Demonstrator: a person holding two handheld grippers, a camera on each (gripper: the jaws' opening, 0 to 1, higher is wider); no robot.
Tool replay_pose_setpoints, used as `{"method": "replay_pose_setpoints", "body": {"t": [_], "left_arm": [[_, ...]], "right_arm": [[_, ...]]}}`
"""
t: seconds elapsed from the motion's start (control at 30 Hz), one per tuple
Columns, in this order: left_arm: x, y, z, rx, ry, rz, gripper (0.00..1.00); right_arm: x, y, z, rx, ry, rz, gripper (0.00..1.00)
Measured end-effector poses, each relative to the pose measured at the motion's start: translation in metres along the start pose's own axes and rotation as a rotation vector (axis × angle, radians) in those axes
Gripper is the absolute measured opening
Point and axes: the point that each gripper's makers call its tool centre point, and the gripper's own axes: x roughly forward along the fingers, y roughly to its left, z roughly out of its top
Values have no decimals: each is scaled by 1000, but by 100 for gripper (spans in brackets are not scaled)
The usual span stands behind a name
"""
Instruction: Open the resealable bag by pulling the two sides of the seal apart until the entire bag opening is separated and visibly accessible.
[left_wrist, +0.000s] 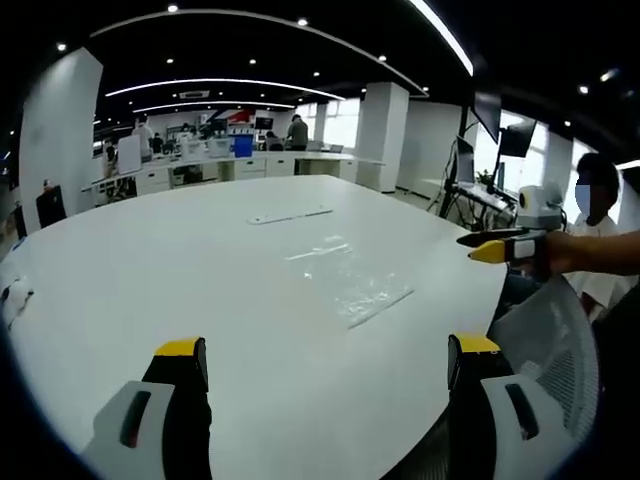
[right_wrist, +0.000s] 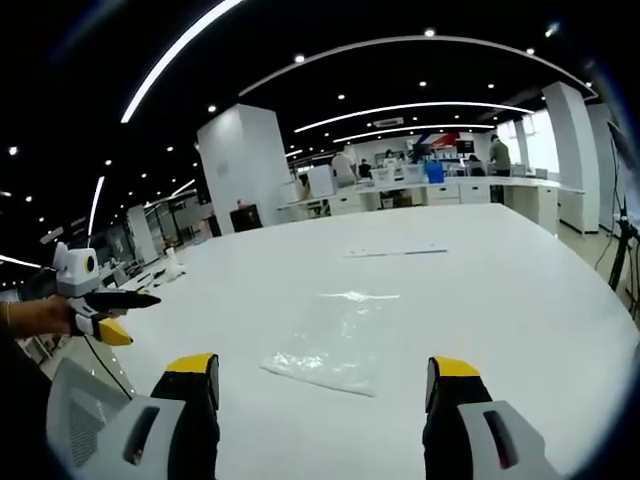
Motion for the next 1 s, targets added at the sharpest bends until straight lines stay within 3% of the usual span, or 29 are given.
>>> {"method": "replay_pose_setpoints", "body": {"t": [0.7, 0.83, 1.0], "left_arm": [[3, -2, -18, 42, 82, -29, 99], [7, 0, -26, 99, 141, -23, 98], [12, 0, -33, 94, 177, -45, 98]], "right_arm": [[4, 0, -5, -3, 24, 9, 83], [7, 2, -7, -18, 42, 28, 82], [10, 3, -4, -37, 51, 40, 80]]}}
